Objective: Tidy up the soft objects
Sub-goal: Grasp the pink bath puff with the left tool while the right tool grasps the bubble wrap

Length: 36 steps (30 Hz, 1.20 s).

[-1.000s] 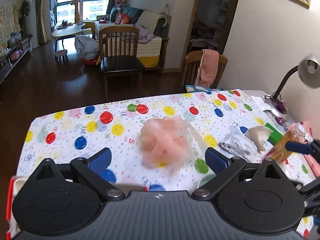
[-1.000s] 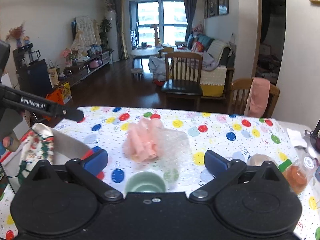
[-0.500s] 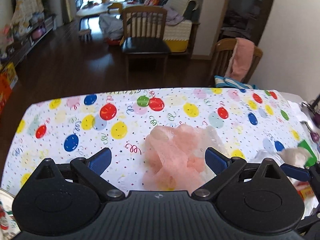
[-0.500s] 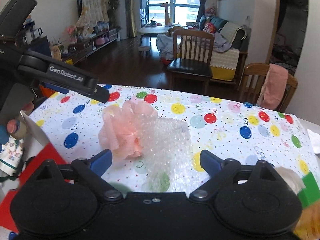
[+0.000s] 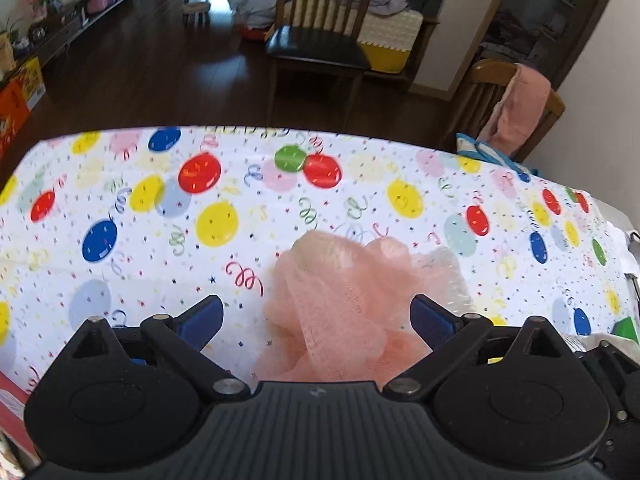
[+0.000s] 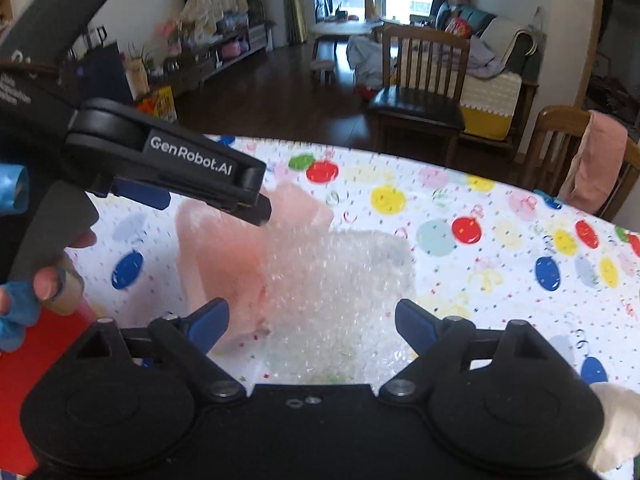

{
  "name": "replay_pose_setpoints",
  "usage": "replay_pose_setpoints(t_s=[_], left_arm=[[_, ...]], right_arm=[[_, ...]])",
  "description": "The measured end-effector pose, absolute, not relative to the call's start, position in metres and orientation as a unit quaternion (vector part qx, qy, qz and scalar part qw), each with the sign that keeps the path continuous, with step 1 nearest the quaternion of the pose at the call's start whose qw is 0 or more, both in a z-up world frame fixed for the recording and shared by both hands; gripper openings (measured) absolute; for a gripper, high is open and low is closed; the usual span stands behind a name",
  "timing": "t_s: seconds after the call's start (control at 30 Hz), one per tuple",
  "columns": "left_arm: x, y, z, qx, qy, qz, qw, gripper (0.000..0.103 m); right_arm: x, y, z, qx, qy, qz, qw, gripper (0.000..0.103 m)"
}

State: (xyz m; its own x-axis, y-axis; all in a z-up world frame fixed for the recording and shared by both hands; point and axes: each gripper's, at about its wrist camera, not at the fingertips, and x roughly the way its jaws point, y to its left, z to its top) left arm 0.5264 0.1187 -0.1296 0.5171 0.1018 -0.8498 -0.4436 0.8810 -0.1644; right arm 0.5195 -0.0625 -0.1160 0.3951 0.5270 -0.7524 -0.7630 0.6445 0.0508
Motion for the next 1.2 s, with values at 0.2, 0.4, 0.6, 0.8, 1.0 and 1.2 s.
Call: replay_pose_setpoints(t_s=[0.2, 0.4, 0.6, 0.8, 1.0, 1.2], left_arm=[[0.533, 0.118, -0.150, -0.175, 0.485, 0.160, 0.842, 0.080], [0.534, 0.120, -0.160, -0.187, 0.488, 0.150, 0.839, 0.048], [0.534, 0.119, -0.157, -0.180, 0.482, 0.146, 0.845, 0.032], [0.527, 0.115, -0.147, -0.169, 0.471, 0.142, 0.854, 0.020], [0.515, 0.113, -0.133, -0.163, 0.461, 0.132, 0.863, 0.013], [0.498, 0.114, -0.110, -0.164, 0.448, 0.115, 0.871, 0.012]], right_arm=[[0.529, -0.054, -0.138, -0.170, 0.403, 0.392, 0.809, 0.077], [0.535, -0.056, -0.150, -0.167, 0.417, 0.399, 0.800, 0.051], [0.536, -0.063, -0.150, -0.145, 0.418, 0.398, 0.804, 0.024], [0.535, -0.069, -0.137, -0.138, 0.403, 0.386, 0.818, 0.005], [0.525, -0.077, -0.111, -0.125, 0.382, 0.381, 0.833, 0.003], [0.511, -0.087, -0.079, -0.110, 0.367, 0.377, 0.843, 0.002]])
